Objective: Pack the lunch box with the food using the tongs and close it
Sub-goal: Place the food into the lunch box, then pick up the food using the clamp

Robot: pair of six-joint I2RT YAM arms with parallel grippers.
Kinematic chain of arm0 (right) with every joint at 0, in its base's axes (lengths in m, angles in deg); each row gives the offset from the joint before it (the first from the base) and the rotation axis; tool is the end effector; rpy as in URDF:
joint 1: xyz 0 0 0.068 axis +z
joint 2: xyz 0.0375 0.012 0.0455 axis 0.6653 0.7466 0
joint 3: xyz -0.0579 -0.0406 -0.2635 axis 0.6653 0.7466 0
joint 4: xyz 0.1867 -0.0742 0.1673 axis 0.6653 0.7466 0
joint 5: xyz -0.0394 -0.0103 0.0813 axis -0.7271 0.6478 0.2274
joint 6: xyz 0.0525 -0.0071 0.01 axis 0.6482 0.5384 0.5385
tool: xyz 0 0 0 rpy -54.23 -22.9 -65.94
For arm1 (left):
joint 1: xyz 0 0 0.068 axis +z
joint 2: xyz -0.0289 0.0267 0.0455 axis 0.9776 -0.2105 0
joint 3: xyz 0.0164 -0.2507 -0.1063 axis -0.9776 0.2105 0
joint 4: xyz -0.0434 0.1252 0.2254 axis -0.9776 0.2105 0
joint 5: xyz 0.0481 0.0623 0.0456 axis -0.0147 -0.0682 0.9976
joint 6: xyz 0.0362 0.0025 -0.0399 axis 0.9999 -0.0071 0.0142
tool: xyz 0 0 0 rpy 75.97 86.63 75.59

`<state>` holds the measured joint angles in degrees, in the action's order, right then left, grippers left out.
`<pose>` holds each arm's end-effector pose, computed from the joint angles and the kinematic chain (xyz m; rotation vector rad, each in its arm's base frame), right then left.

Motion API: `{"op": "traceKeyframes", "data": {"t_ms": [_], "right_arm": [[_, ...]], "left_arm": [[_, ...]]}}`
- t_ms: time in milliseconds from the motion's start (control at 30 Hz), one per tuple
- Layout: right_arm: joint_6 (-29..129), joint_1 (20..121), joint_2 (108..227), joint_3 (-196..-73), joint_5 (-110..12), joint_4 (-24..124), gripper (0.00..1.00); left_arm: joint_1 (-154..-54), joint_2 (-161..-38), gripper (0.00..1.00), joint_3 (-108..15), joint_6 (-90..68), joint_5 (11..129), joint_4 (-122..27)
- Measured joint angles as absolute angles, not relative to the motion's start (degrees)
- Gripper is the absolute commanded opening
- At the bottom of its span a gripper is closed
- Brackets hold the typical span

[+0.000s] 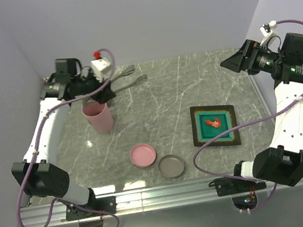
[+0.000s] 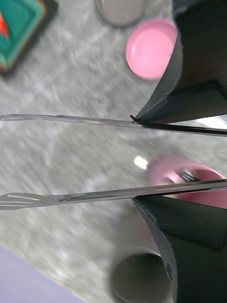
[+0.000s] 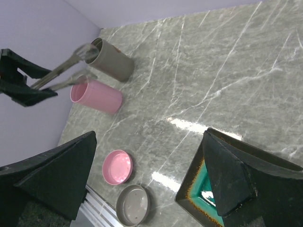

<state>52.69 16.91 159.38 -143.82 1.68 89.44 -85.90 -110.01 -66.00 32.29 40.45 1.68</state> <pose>0.2405 -0.0779 0.4325 -0.0415 1.9102 0.8540 0.3110 -0.0661 0.3924 1.0377 1.9057 -0.5217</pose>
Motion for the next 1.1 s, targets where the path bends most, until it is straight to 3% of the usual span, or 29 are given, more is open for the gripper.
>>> {"op": "traceKeyframes", "data": {"t_ms": [467, 700, 1100], "right_arm": [[52.5, 16.9, 159.2, -143.8, 1.6, 89.6, 1.00], [52.4, 16.9, 159.2, -143.8, 1.6, 89.7, 1.00], [52.2, 16.9, 159.2, -143.7, 1.7, 89.7, 1.00]], "left_arm": [[-112.8, -123.5, 0.61, -66.1, 30.2, 39.8, -6.6], [-117.2, -133.6, 0.60, -68.8, 33.9, 39.1, -6.6], [-120.1, -140.6, 0.57, -72.9, 38.5, 39.6, -9.6]]}}
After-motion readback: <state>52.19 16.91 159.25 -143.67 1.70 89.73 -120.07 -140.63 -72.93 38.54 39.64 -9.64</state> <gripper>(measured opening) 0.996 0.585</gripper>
